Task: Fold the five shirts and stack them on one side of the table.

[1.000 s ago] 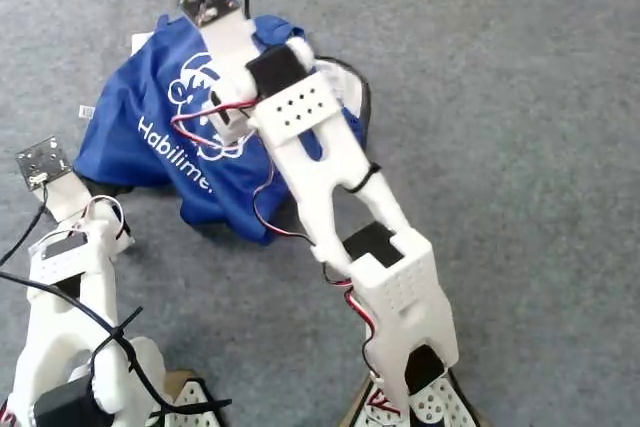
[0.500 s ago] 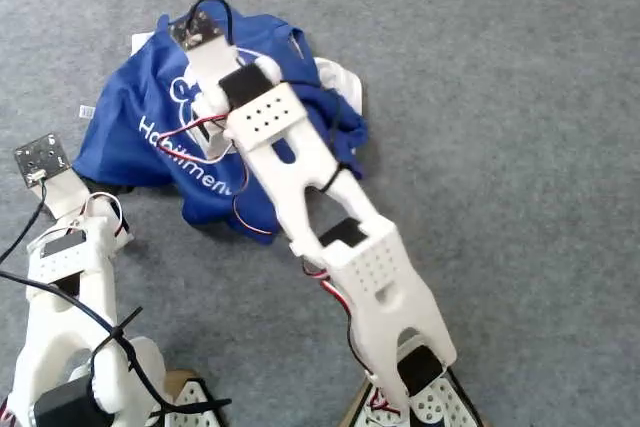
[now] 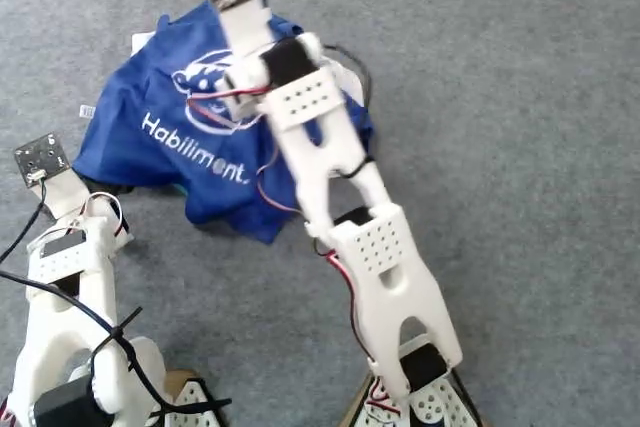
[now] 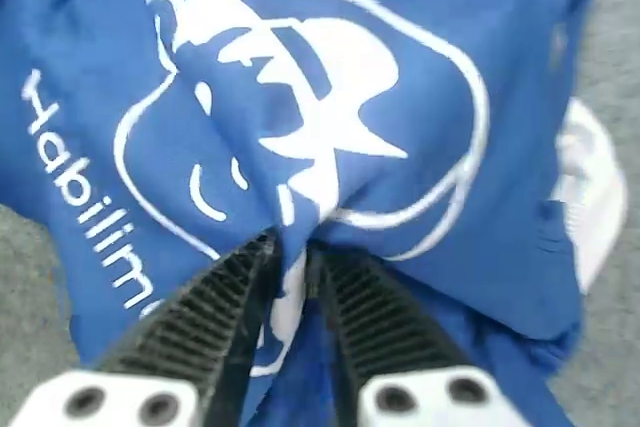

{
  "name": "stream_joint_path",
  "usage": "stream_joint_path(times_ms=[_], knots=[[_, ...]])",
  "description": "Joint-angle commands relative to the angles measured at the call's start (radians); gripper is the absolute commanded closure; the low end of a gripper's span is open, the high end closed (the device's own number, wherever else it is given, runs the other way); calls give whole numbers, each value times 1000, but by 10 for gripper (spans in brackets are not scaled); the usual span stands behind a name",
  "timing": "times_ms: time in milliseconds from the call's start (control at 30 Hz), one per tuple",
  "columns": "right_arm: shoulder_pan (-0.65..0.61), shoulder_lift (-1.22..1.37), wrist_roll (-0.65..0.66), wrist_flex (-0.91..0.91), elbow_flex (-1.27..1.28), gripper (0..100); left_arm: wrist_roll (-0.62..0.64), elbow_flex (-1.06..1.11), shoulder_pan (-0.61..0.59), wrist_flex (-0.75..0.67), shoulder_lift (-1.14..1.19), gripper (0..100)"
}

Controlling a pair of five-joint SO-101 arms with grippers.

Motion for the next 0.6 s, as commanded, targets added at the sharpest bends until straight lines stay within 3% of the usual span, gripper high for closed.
stream_joint_path(times_ms=[0,267,433,567], knots=[[48,-19,18,64,-223,984,-8,-50,7,-12,-5,970],[187,-375,21,63,-153,984,-3,-50,-4,-8,-6,970],[402,-645,21,61,-90,983,103,-108,-85,114,-37,970],[589,-808,78,61,-16,983,118,-91,-70,114,-55,970]])
